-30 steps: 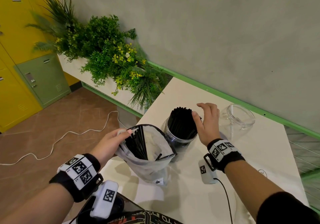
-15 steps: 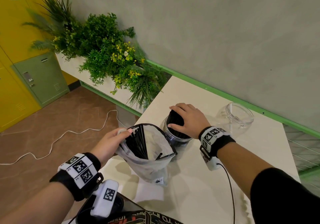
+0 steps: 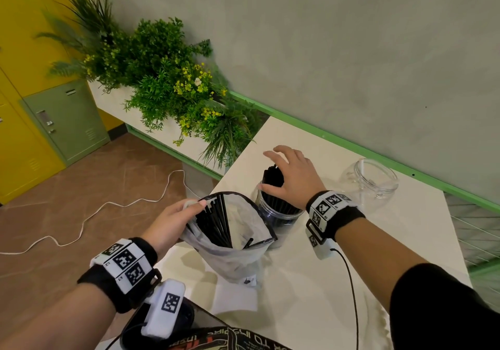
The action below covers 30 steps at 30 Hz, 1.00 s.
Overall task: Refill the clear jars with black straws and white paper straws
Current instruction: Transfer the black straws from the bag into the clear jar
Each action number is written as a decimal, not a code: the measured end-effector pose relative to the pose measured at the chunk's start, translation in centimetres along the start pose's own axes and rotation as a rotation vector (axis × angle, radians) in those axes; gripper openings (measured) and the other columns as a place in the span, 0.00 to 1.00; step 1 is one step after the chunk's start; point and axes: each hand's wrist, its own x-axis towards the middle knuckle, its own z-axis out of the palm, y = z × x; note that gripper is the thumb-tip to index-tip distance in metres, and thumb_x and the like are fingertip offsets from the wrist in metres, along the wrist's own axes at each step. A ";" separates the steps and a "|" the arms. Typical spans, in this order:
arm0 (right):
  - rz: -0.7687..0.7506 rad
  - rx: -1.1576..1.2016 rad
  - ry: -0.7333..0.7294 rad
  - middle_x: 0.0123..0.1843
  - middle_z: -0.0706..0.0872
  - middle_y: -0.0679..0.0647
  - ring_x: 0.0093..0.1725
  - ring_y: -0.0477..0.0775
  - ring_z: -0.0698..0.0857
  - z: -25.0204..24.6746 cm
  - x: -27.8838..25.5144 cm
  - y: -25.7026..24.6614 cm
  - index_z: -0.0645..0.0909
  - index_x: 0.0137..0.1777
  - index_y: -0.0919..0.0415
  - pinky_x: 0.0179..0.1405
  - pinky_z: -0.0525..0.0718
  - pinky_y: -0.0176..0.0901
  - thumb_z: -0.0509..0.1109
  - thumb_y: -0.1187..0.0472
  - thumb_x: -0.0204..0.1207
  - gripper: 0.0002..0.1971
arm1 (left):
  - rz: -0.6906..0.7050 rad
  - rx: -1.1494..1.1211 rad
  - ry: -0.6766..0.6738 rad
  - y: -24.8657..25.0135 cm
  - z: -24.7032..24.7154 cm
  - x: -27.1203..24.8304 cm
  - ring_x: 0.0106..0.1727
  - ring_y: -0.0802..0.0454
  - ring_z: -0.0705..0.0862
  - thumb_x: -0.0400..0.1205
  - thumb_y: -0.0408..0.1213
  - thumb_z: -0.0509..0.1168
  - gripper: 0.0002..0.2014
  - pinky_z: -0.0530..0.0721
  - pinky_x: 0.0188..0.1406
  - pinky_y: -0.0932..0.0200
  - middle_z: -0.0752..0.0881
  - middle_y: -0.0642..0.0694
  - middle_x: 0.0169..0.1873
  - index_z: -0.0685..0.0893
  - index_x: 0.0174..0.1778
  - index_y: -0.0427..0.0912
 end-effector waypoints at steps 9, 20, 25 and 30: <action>0.080 0.213 0.168 0.56 0.80 0.53 0.56 0.58 0.77 0.2 0.5 -0.5 0.80 0.57 0.56 0.52 0.81 0.56 0.67 0.50 0.78 0.13 | -0.004 0.014 -0.004 0.2 0.3 -0.2 0.55 0.39 0.89 0.83 0.44 0.65 0.14 0.82 0.64 0.40 0.91 0.38 0.50 0.86 0.56 0.37; 0.062 0.125 -0.126 0.59 0.83 0.49 0.57 0.58 0.82 -0.6 -0.4 -0.2 0.80 0.67 0.47 0.52 0.82 0.50 0.60 0.40 0.77 0.22 | 0.002 0.038 -0.002 0.1 0.1 -0.5 0.56 0.42 0.89 0.83 0.44 0.64 0.15 0.83 0.63 0.45 0.91 0.39 0.51 0.87 0.57 0.38; -0.095 0.180 -0.202 0.62 0.83 0.49 0.59 0.56 0.81 -0.9 -2.5 -0.3 0.79 0.68 0.47 0.58 0.81 0.53 0.55 0.37 0.75 0.27 | -0.018 0.018 0.001 0.2 0.1 -0.8 0.49 0.44 0.90 0.84 0.43 0.64 0.14 0.85 0.43 0.55 0.91 0.38 0.49 0.86 0.55 0.37; -0.082 0.120 0.016 0.67 0.78 0.50 0.68 0.55 0.71 -2.2 -3.5 -2.0 0.73 0.74 0.47 0.67 0.69 0.55 0.56 0.35 0.77 0.29 | -0.023 0.025 0.001 0.5 0.5 -0.9 0.54 0.41 0.89 0.84 0.43 0.64 0.14 0.85 0.57 0.49 0.91 0.38 0.51 0.86 0.57 0.37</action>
